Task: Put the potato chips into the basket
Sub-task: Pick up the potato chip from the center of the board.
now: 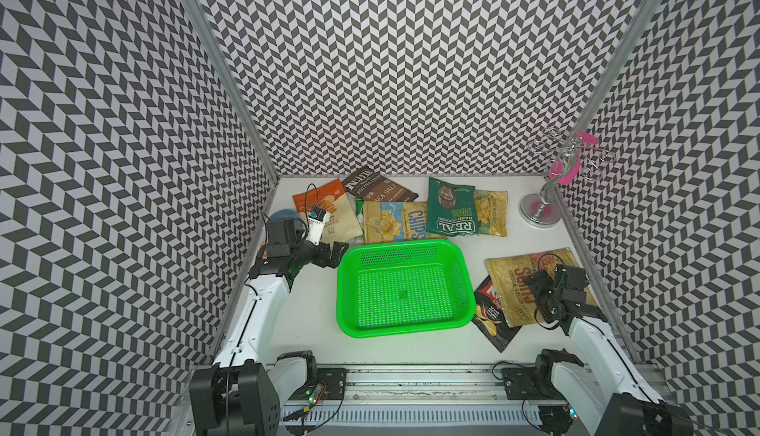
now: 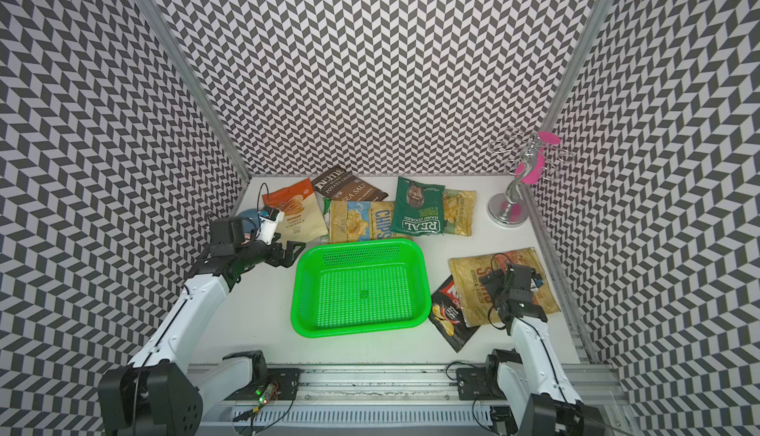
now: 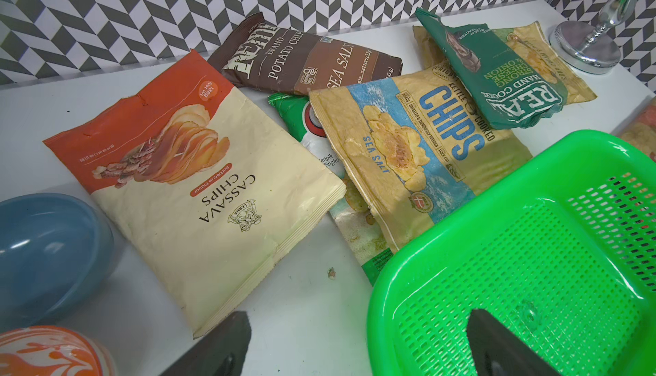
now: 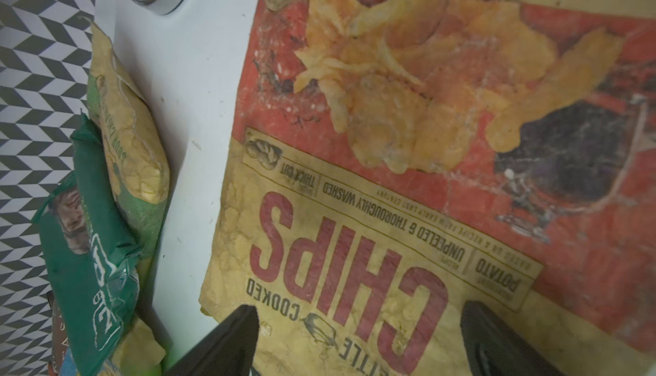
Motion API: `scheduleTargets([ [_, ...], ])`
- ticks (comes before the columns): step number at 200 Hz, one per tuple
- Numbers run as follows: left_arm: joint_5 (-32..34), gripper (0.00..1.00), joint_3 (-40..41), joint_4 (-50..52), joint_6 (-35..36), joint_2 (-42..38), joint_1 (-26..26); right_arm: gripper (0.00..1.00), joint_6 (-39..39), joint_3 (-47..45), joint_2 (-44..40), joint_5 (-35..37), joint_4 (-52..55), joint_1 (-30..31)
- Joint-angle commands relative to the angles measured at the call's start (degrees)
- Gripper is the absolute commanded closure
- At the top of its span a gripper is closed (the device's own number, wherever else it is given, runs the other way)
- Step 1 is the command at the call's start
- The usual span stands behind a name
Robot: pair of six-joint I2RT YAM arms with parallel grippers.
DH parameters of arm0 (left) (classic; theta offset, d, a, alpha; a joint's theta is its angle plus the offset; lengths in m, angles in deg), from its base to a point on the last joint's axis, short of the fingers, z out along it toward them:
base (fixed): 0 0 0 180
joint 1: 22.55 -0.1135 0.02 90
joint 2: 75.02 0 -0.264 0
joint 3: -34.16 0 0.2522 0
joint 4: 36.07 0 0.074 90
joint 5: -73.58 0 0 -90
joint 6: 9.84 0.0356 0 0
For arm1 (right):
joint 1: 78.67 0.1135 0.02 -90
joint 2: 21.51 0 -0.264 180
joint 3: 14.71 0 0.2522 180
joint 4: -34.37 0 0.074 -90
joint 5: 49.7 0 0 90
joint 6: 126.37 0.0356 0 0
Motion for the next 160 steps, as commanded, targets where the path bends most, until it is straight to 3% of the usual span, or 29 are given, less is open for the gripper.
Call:
scheduleTargets([
  [1,-0.2,0.01,0.3,0.0,0.0,0.2,-0.4,0.07,4.3,1.1,1.0,4.7,3.9,-1.1],
  [61,-0.5,0.01,0.0,0.1,-0.2,0.3,-0.3,0.07,10.8,5.9,4.8,13.3,15.8,-2.3],
  [100,-0.5,0.01,-0.2,0.3,-0.3,0.1,-0.3,0.07,13.1,5.4,0.9,14.8,18.8,-2.4],
  [160,-0.6,0.01,0.0,0.2,-0.3,0.2,-0.4,0.1,12.9,0.2,6.2,8.3,9.9,-3.5],
])
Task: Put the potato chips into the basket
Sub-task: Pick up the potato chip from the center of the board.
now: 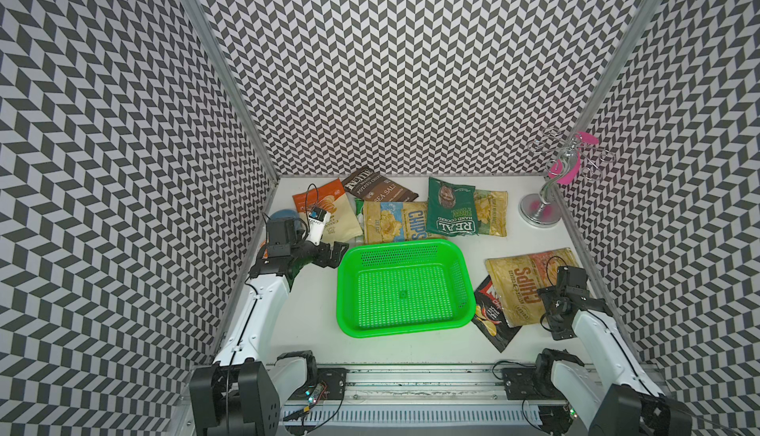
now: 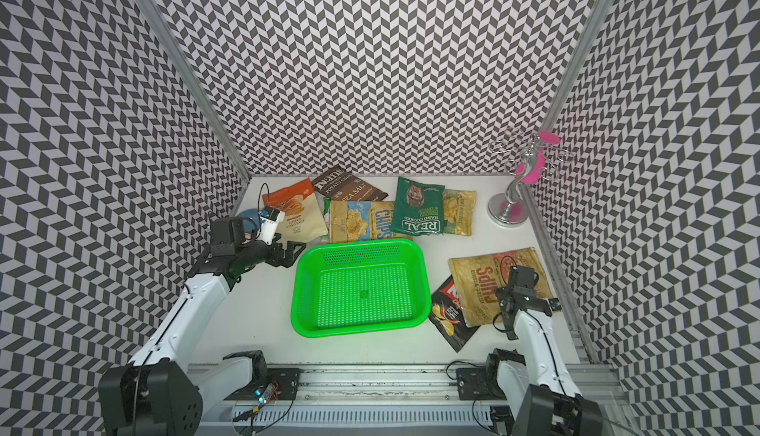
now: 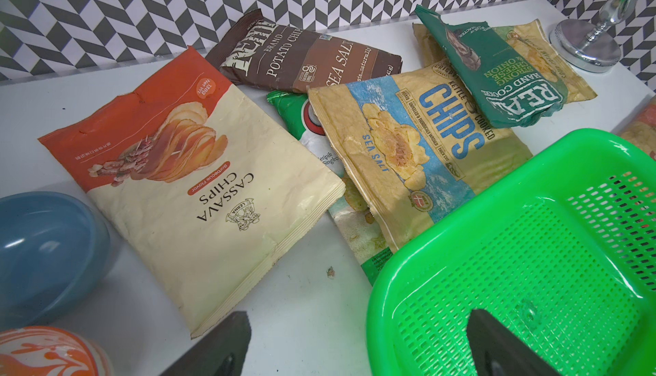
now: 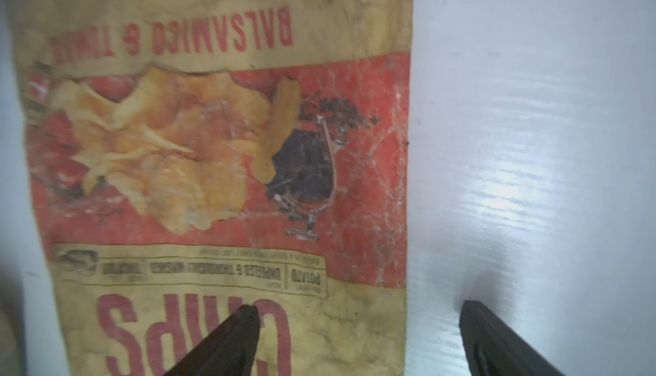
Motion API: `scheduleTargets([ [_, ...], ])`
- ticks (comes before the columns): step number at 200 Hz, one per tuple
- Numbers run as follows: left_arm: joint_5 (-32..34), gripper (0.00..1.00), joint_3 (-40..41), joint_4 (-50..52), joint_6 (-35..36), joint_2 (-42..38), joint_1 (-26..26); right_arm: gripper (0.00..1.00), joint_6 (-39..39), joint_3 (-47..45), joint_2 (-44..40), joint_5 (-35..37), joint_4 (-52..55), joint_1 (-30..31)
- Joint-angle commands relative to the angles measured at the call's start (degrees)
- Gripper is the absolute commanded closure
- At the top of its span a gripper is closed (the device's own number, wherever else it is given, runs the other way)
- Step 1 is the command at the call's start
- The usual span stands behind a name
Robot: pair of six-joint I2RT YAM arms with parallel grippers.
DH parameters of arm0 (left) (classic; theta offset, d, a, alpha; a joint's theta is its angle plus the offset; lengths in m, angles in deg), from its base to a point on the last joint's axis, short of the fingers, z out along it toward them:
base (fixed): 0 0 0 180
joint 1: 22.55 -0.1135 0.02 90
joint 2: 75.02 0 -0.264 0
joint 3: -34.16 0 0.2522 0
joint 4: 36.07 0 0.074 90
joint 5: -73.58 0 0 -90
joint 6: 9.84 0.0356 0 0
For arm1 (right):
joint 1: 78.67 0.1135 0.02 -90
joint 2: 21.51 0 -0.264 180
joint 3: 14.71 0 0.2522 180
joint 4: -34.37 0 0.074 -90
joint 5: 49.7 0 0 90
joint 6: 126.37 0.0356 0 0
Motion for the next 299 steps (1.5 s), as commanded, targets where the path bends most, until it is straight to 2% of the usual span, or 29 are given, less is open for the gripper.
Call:
scheduleTargets([
  [1,-0.6,0.01,0.0,0.2,-0.2,-0.1,-0.3,0.1,0.5,-3.2,2.9,-4.0,-5.9,-0.7],
  [21,-0.4,0.01,0.0,0.2,-0.2,-0.4,-0.3,0.21,0.1,-4.7,3.9,-6.0,-9.6,-0.8],
  [36,-0.2,0.01,0.0,0.0,-0.2,-0.5,-0.3,0.41,-0.3,-5.1,2.9,-7.4,-11.3,-0.8],
  [50,-0.1,0.01,0.1,0.0,-0.2,-0.6,-0.3,0.54,-1.0,-5.4,0.8,-8.6,-12.8,-0.8],
  [54,-0.1,0.01,0.1,-0.1,-0.2,-0.6,-0.3,0.61,-1.1,-5.5,0.3,-8.8,-13.1,-0.8],
  [87,-0.1,0.01,0.3,-0.1,-0.2,-0.8,-0.3,1.0,-2.9,-4.1,-7.5,-8.9,-14.4,-0.9],
  [105,-0.2,0.01,0.4,-0.2,-0.1,-0.7,-0.3,1.0,-4.1,-2.2,-10.4,-9.0,-14.8,-0.8],
  [145,-0.1,0.01,0.5,-0.2,-0.1,-0.8,-0.3,1.0,-7.9,3.7,-10.4,-13.0,-15.1,-0.9],
  [191,0.2,0.01,0.7,-0.8,-0.3,-1.1,-0.3,1.0,-13.2,7.2,-10.6,-25.7,-20.8,-0.9],
  [197,0.2,0.01,0.6,-0.9,-0.3,-1.1,-0.3,1.0,-13.2,7.3,-10.7,-26.1,-22.5,-0.9],
  [200,0.2,0.01,0.6,-0.8,-0.3,-1.1,-0.3,1.0,-13.6,7.5,-10.8,-29.5,-23.3,-0.8],
  [211,0.2,0.01,0.8,-0.8,-0.3,-1.1,-0.4,1.0,-13.3,8.2,-11.1,-33.5,-25.3,-0.9],
  [226,0.2,0.01,0.8,-0.9,-0.3,-1.0,-0.3,1.0,-12.8,9.4,-11.4,-36.8,-27.2,-0.9],
  [261,0.2,0.01,0.9,-1.1,-0.4,-1.0,-0.3,1.0,-12.2,15.3,-10.6,-37.1,-26.5,-0.6],
  [299,0.8,0.01,0.8,-1.4,-0.8,-0.8,-0.3,1.0,-4.0,19.1,-9.0,-35.2,-27.3,2.5],
])
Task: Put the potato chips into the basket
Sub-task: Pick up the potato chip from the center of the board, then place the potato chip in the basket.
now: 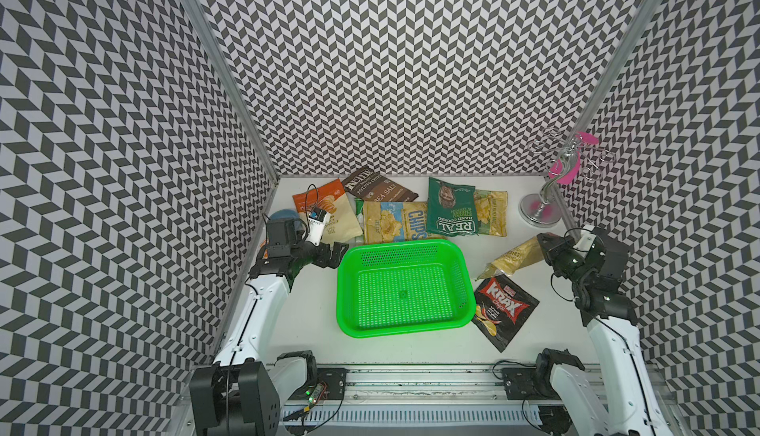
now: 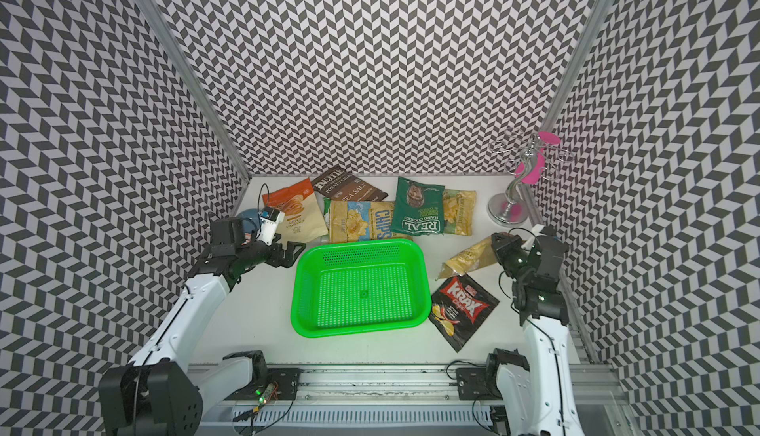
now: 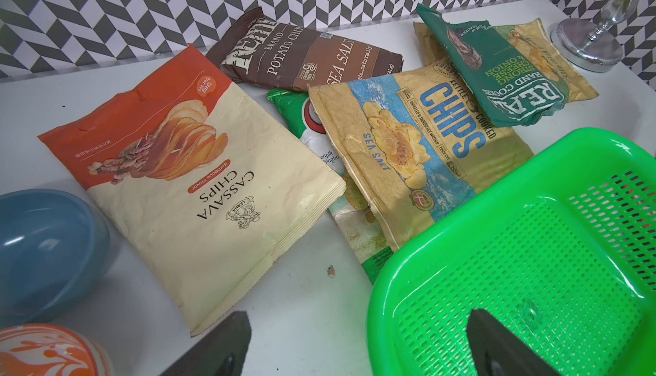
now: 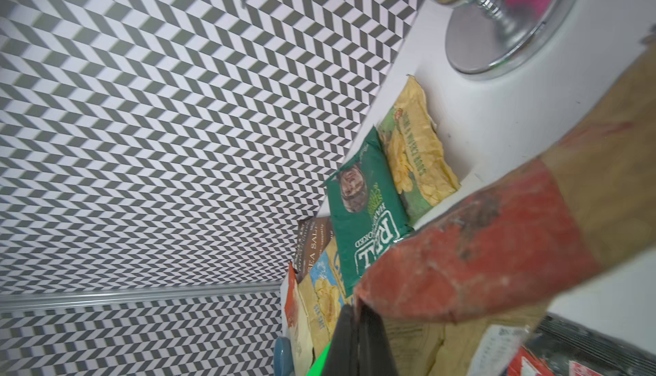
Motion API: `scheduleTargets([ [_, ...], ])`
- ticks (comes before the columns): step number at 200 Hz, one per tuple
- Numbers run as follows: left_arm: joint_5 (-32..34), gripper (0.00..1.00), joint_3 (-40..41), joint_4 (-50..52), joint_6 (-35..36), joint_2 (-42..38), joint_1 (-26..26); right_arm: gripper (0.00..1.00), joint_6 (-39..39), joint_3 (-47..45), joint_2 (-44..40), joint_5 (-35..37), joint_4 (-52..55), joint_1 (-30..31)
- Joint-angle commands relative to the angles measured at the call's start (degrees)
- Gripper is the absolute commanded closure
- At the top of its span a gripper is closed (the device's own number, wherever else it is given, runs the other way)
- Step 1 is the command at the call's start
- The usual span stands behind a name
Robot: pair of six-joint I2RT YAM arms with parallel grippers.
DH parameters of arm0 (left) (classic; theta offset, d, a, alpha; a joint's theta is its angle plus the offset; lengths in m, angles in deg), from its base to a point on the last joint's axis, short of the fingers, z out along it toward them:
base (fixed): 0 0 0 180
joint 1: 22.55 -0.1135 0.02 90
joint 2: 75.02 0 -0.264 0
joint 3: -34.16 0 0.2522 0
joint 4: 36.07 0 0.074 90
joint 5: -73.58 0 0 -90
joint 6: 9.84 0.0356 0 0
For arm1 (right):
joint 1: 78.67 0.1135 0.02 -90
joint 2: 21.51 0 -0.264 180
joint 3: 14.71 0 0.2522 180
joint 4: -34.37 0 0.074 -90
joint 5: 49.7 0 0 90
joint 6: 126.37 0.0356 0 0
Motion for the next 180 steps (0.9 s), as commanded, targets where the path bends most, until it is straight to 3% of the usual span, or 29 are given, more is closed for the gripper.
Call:
scheduleTargets([
  [1,0.7,0.01,0.5,-1.3,-0.7,-0.8,-0.3,1.0,5.6,3.1,0.4,0.5,-5.7,2.2],
  [69,6.1,0.01,0.4,-3.1,-3.1,-1.6,-0.3,1.0,18.1,16.1,-0.4,16.8,2.6,16.7],
  [103,10.1,0.01,0.4,-4.4,-4.2,-2.1,-0.3,1.0,23.7,19.8,-0.9,26.7,0.6,28.0],
  [134,13.1,0.01,0.6,-5.6,-4.9,-2.0,-0.3,1.0,26.9,22.5,3.1,29.5,-0.3,35.7],
  [180,17.5,0.01,0.3,-6.6,-6.0,-0.8,-0.4,1.0,33.3,22.9,8.8,43.6,-2.6,54.2],
])
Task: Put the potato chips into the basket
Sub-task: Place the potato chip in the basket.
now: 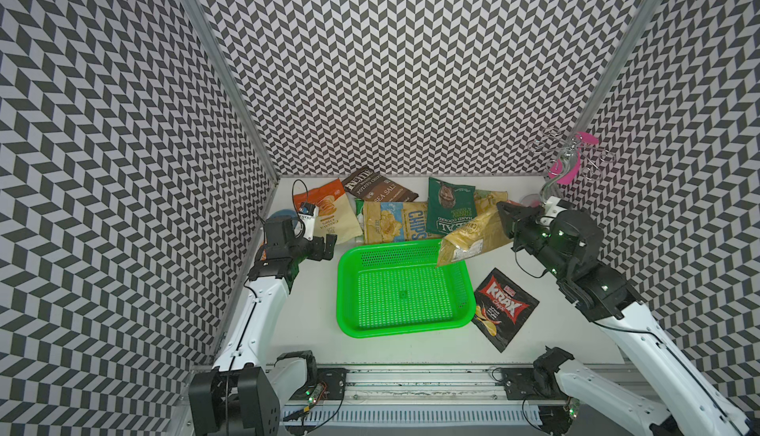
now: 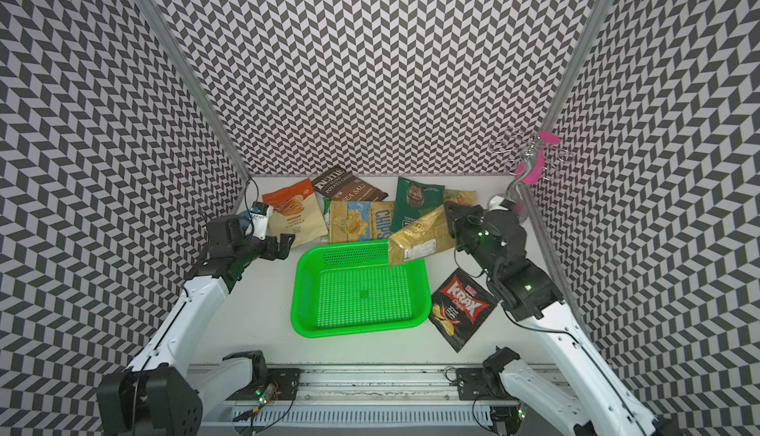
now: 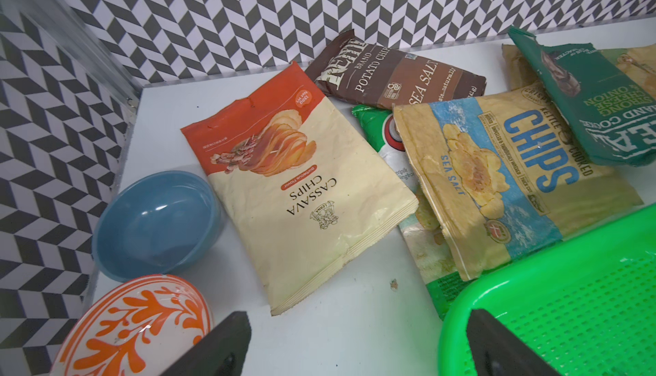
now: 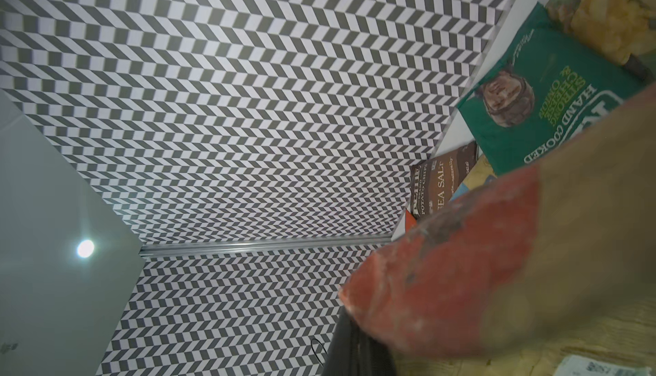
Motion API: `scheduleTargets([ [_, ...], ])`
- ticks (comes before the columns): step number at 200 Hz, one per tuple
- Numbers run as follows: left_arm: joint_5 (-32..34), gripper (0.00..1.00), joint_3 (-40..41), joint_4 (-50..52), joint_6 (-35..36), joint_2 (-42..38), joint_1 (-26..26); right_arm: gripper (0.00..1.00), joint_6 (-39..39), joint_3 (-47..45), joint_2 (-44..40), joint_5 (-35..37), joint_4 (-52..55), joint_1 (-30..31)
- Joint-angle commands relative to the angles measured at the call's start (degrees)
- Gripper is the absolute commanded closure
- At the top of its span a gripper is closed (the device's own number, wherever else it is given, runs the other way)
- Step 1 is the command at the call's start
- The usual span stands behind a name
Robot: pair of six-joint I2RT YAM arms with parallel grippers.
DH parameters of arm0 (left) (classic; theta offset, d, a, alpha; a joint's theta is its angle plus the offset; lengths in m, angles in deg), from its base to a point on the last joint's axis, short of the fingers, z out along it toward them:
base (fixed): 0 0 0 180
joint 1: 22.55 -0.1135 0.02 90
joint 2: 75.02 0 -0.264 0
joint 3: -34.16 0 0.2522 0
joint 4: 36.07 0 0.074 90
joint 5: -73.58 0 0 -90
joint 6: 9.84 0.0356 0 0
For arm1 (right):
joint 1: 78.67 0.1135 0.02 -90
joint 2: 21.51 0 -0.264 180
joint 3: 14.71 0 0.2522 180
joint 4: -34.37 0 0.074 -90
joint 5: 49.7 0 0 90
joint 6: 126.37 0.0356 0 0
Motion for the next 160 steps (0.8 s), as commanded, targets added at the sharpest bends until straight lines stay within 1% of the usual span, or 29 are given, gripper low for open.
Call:
scheduleTargets([
  [1,3.3,0.01,0.2,-1.8,-1.1,0.3,-0.4,1.0,4.7,1.4,1.7,10.6,-6.5,8.2],
  [22,3.7,0.01,0.3,-2.0,-1.0,0.4,-0.5,1.0,6.6,2.8,5.1,17.3,-5.9,16.1],
  [39,4.2,0.01,0.3,-2.2,-1.0,0.5,-0.6,1.0,8.9,3.5,7.6,22.2,-5.8,21.4],
  [76,5.2,0.01,0.2,-2.0,-1.2,0.1,-0.7,1.0,14.0,5.4,13.4,29.2,-4.4,29.0],
  [83,5.3,0.01,0.2,-2.1,-1.1,0.0,-0.8,1.0,14.7,6.1,14.7,30.1,-4.1,30.0],
  [98,5.4,0.01,0.3,-2.2,-1.1,0.0,-0.8,1.0,13.5,6.8,17.4,30.7,-6.1,31.2],
  [141,5.3,0.01,0.4,-2.2,-1.1,-0.1,-0.9,1.0,20.1,10.6,25.6,33.0,0.0,33.0],
  [160,4.7,0.01,0.5,-2.2,-1.0,-0.2,-0.9,1.0,23.1,11.3,28.5,32.5,2.0,33.3],
])
